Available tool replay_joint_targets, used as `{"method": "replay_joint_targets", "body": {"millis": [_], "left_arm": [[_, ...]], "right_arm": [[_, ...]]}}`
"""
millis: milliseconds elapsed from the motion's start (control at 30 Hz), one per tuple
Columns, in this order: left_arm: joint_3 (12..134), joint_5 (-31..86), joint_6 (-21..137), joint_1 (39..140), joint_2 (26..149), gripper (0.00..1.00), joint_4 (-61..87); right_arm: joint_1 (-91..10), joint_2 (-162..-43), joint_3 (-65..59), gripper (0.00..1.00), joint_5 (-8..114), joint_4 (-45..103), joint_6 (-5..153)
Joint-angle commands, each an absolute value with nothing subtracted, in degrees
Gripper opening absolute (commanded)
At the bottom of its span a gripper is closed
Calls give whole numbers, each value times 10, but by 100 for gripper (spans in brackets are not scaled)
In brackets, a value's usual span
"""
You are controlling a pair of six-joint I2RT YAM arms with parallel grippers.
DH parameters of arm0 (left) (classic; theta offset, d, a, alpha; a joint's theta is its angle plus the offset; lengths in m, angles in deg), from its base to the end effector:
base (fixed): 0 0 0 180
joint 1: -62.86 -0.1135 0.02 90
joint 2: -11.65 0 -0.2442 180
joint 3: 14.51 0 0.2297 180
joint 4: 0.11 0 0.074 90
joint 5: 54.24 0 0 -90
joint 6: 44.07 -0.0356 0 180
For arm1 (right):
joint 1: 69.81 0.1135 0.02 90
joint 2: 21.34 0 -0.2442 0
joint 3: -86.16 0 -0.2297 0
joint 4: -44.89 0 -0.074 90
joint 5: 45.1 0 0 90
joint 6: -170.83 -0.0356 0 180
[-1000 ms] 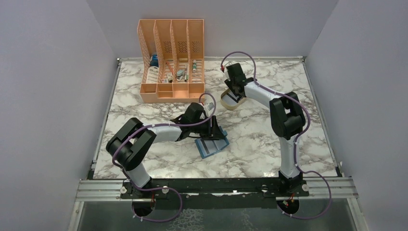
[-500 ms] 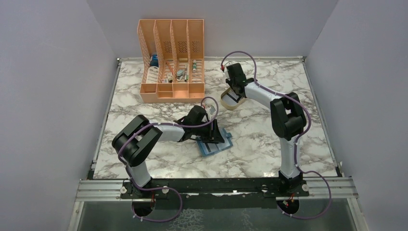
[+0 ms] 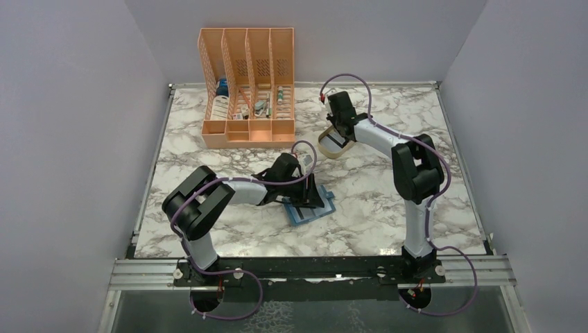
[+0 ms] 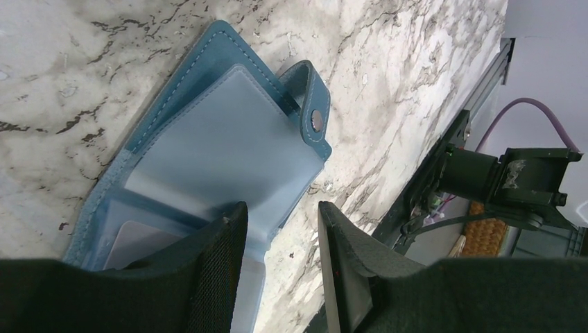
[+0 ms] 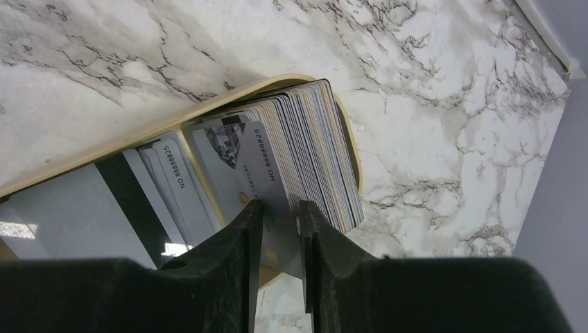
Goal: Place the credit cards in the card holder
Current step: Pick up the credit card from the storage box.
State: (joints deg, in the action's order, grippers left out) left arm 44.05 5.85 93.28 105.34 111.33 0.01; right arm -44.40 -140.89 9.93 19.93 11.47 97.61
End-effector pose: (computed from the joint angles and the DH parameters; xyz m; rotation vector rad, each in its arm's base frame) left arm 0.2188 -0.2244 0.1340 0.2022 2.5876 -1.3119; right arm 0.3957 0.1713 0.1830 -0.6696 2.2768 -0.4560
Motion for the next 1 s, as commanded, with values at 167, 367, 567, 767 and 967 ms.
{"method": "replay_joint_targets", "body": {"millis": [167,367,567,767,967], "left_arm": [[422,84,916,1064,1100,45,7],[406,89,917,1069,1095,44,8],[406,90,924,1069,1074,45,8],[414,108,943,1070,1046,45,37],[421,115,959,1070,1006,45,50]], "right_arm": [[-453,-1370,92,21,192,112,966],[-453,-1358,92,18,198,109,959],[-453,-1343,90,10,231,88,934],[-453,-1286,67,1,321,48,874],[-453,-1196,11,1,390,20,803]]}}
